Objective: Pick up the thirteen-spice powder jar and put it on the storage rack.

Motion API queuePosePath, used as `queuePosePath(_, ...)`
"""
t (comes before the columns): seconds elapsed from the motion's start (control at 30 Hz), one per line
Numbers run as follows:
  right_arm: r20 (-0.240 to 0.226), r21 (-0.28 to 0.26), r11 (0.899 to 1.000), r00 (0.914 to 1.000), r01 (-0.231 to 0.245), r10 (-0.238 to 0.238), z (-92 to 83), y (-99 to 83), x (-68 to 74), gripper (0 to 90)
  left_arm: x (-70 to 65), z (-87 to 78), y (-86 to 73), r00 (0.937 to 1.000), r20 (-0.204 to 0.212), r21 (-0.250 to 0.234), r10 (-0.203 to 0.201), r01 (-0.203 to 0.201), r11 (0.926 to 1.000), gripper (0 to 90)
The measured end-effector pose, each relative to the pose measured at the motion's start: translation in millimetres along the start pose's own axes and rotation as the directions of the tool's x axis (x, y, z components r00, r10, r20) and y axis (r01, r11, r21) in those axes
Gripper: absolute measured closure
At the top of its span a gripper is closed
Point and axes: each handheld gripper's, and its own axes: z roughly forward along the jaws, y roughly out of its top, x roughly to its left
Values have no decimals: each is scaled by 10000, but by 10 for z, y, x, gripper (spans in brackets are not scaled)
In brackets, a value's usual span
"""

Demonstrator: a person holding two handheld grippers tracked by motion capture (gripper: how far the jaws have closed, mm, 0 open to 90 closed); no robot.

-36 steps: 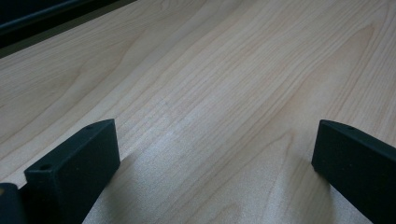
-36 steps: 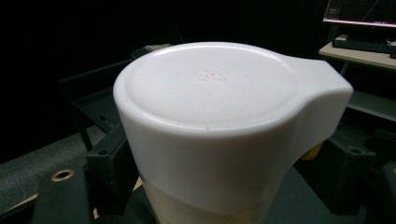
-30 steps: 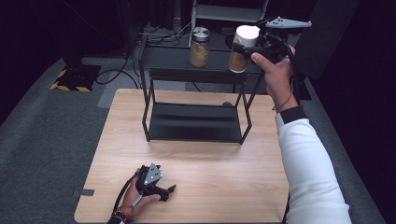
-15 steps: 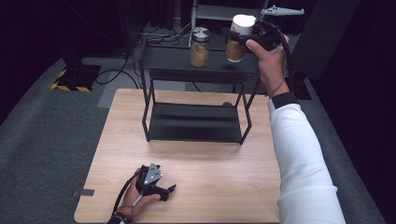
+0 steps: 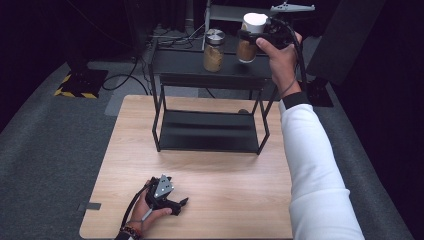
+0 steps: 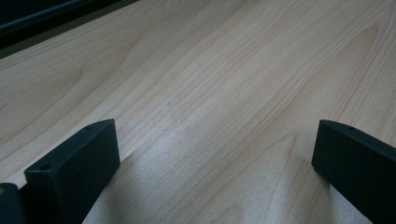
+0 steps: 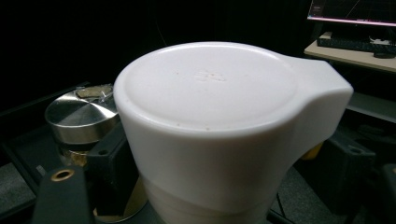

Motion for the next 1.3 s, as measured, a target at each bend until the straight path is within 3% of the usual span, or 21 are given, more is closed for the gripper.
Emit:
queuePosePath(0.47, -13, 481, 9987, 9998, -180, 181, 141, -78, 3, 209, -1, 0, -1, 10000, -4, -4, -5, 5, 10000, 3)
queuePosePath(0.9, -25, 265, 9990, 9993, -359, 360, 143, -145, 1, 198, -2, 0, 0, 10000, -23, -2, -16, 16, 10000, 2)
queuePosePath(1.03, -84, 156, 9987, 9988, -476, 478, 144, -162, -25, 97, -3, 0, 1, 10000, -39, 4, -24, 24, 10000, 3)
queuePosePath(1.13, 177, 298, 9994, 9997, -183, 178, 135, -140, 23, 17, -3, 0, 2, 10000, -47, 8, -22, 22, 10000, 3)
queuePosePath(1.23, 240, 266, 9993, 9994, 248, -254, 87, -149, 48, 17, -4, 0, 2, 10000, -57, 7, -26, 26, 10000, 3)
queuePosePath(1.3, 324, 175, 9994, 9991, 286, -291, 49, -166, 58, 17, -4, -1, 2, 10000, -63, 8, -22, 22, 10000, 2)
